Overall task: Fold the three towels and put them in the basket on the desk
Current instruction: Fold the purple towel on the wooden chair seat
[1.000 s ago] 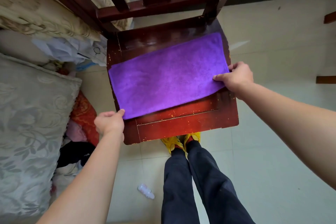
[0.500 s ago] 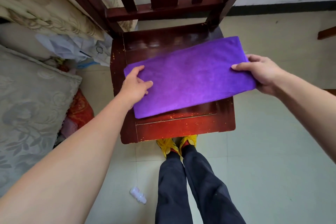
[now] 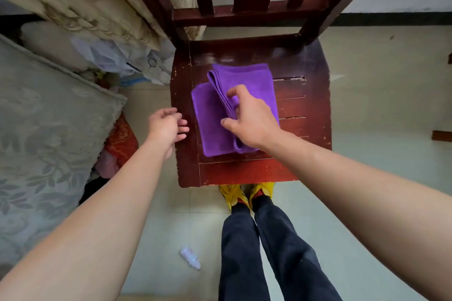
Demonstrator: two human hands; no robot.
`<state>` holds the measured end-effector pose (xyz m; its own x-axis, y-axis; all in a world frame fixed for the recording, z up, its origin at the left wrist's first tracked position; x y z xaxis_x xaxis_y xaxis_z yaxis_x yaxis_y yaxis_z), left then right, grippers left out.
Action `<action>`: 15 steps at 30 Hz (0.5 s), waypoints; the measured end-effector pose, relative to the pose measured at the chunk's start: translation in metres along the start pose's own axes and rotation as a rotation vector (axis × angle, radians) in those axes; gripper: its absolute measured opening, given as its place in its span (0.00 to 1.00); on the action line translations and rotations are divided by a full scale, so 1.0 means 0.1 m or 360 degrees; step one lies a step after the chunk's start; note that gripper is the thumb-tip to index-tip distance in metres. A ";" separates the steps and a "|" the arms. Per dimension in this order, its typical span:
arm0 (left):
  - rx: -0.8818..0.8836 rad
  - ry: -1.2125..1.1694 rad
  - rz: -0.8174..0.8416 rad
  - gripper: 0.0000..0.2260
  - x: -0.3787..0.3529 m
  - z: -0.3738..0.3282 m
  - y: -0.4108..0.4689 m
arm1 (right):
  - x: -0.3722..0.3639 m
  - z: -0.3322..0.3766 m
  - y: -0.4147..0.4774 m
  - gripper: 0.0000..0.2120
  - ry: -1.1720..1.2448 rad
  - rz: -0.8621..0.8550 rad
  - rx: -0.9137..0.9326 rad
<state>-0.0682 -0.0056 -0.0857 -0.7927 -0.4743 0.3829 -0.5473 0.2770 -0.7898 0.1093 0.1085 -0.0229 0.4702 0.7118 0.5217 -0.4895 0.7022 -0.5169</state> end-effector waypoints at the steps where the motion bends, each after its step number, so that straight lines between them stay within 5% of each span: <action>1: 0.0023 0.0003 0.0001 0.07 0.06 0.04 0.00 | -0.14 0.03 0.03 0.25 -0.0050 0.0022 -0.0006; 8: -0.0019 0.0040 -0.0053 0.06 0.24 0.05 -0.01 | -0.76 -0.15 0.17 0.32 0.0067 0.0256 -0.0211; 12: -0.0283 0.0085 -0.0017 0.10 -0.06 -0.34 -0.05 | -0.34 -0.41 0.14 0.08 0.0821 -0.0104 -0.0422; 15: -0.0413 0.0221 0.0269 0.10 -0.55 -0.57 -0.11 | -0.13 -0.72 0.05 0.03 0.1290 -0.0164 -0.0838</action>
<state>-0.0334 0.0652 -0.0706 -0.8973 -0.2900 0.3328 -0.4410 0.5537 -0.7063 0.1538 0.1034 -0.0811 0.9520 0.3006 0.0575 -0.1191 0.5370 -0.8351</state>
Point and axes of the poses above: each hand's wrist, its own y-axis towards the middle knuckle, its own x-axis out of the back of the hand, z = x × y, the point moved 8 cm from there along y, towards the middle knuckle, and after that the axes turned 5 degrees about y, right-handed, at the moved point
